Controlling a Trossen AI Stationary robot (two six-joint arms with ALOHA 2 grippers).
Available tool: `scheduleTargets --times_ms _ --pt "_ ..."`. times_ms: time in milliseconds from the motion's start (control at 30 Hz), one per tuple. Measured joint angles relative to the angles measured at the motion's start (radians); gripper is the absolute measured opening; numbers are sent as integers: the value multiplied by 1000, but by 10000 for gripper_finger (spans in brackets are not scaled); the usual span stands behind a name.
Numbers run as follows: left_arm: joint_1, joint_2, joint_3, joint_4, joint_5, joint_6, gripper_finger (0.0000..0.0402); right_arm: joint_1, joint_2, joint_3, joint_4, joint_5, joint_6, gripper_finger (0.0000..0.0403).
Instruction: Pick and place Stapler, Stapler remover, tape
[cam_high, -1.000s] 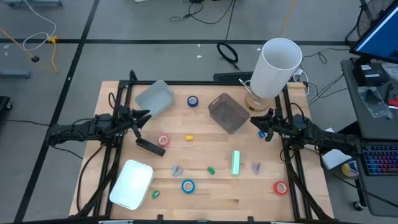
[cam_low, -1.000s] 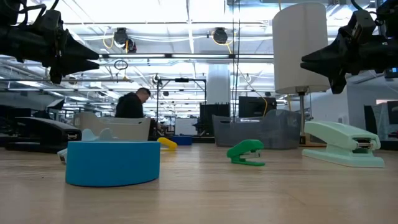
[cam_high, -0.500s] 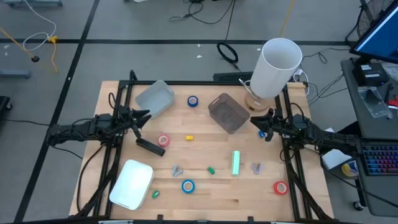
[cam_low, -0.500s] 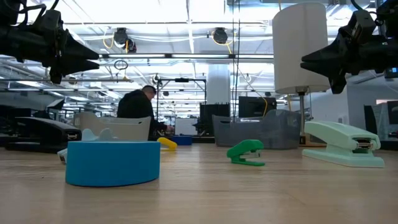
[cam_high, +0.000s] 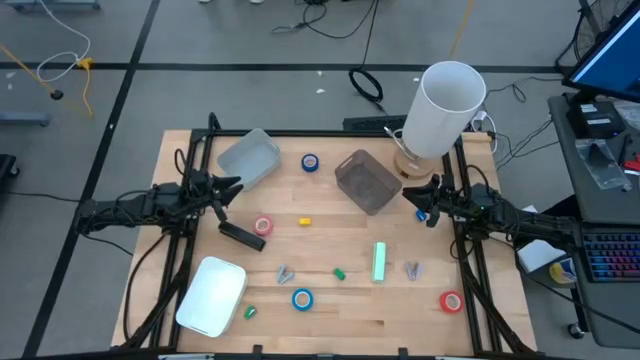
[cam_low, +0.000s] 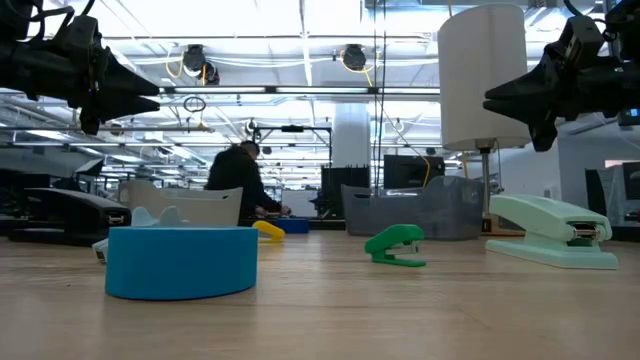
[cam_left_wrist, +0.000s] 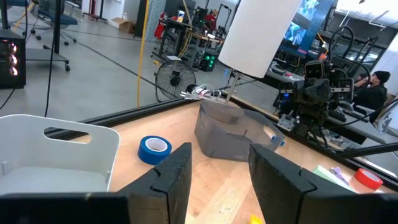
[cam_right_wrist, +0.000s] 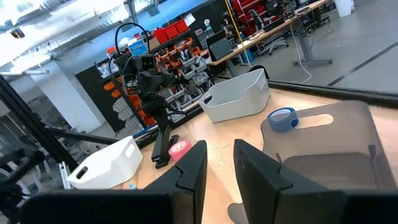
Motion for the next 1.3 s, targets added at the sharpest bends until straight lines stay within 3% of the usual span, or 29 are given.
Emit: scheduleTargets --times_ms 233,800,1000,1167,1300 --pt "0 0 0 0 0 0 159 0 0 0 6 0 125 75" --pt "0 0 0 51 0 -38 159 0 0 0 37 53 38 75" --pt "0 0 0 234 -25 -217 159 0 0 0 37 57 38 75" --pt "0 8 6 331 129 -109 159 0 0 0 36 112 39 75" --pt "-6 107 85 240 195 -109 159 0 0 0 36 167 38 75"
